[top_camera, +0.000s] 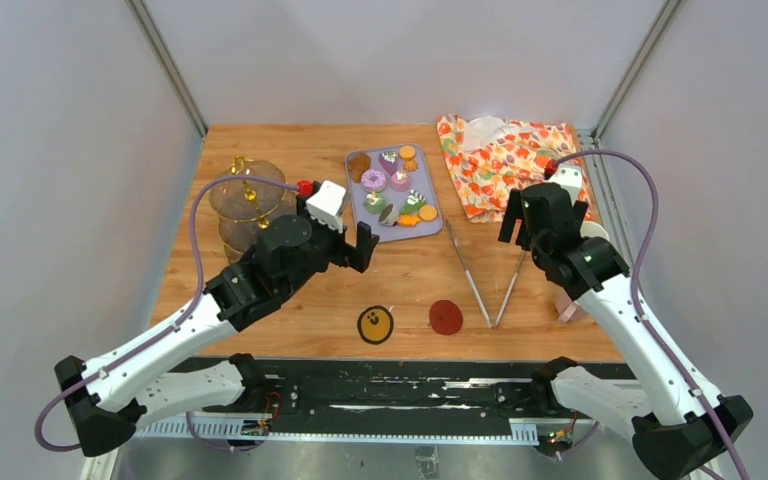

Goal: Serve the afternoon tea

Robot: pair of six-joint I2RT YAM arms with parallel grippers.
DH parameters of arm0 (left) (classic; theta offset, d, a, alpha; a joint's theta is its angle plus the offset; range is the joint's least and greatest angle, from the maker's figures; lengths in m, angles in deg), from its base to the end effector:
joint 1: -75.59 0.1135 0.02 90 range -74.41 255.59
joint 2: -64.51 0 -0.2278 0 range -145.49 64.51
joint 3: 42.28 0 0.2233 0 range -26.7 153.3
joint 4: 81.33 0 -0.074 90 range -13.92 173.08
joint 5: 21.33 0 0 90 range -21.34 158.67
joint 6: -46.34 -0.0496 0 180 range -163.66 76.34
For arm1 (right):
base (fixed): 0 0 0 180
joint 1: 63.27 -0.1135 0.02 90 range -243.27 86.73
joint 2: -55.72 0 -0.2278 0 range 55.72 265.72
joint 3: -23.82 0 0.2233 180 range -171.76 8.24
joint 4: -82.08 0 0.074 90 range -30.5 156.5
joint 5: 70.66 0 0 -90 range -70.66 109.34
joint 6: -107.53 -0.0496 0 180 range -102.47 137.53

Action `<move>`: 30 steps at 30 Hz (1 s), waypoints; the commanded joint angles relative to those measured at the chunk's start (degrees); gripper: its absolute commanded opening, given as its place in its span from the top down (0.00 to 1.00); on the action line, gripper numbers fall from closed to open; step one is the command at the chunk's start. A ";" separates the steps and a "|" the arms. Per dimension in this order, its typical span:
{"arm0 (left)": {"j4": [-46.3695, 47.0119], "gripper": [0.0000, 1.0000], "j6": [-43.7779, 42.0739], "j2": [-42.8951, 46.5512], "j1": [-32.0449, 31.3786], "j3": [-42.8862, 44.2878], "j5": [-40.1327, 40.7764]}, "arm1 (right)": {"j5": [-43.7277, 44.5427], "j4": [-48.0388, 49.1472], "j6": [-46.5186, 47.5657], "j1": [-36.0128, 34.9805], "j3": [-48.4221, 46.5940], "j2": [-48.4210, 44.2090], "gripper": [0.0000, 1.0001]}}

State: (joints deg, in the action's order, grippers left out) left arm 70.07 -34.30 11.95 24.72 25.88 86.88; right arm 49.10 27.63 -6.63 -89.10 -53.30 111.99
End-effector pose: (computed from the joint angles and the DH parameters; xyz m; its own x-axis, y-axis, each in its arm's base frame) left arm 0.1475 -0.1567 0.3272 -0.2287 0.0363 -0.9728 0.5144 0.8529 -0.0891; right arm 0.1905 0.0648 0.3177 -0.4570 0.1735 -0.8724 0.1983 0.9760 0.0903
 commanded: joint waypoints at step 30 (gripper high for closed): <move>-2.09 0.02 5.74 -7.60 -0.38 2.00 1.60 | -16.74 -1.52 -8.27 11.42 17.56 -2.23 0.07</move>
State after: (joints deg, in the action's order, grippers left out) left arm 71.95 -30.63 6.53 24.72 24.68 89.83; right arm 43.50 28.04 -11.07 -82.84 -40.01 109.30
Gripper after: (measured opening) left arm 0.980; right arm 0.946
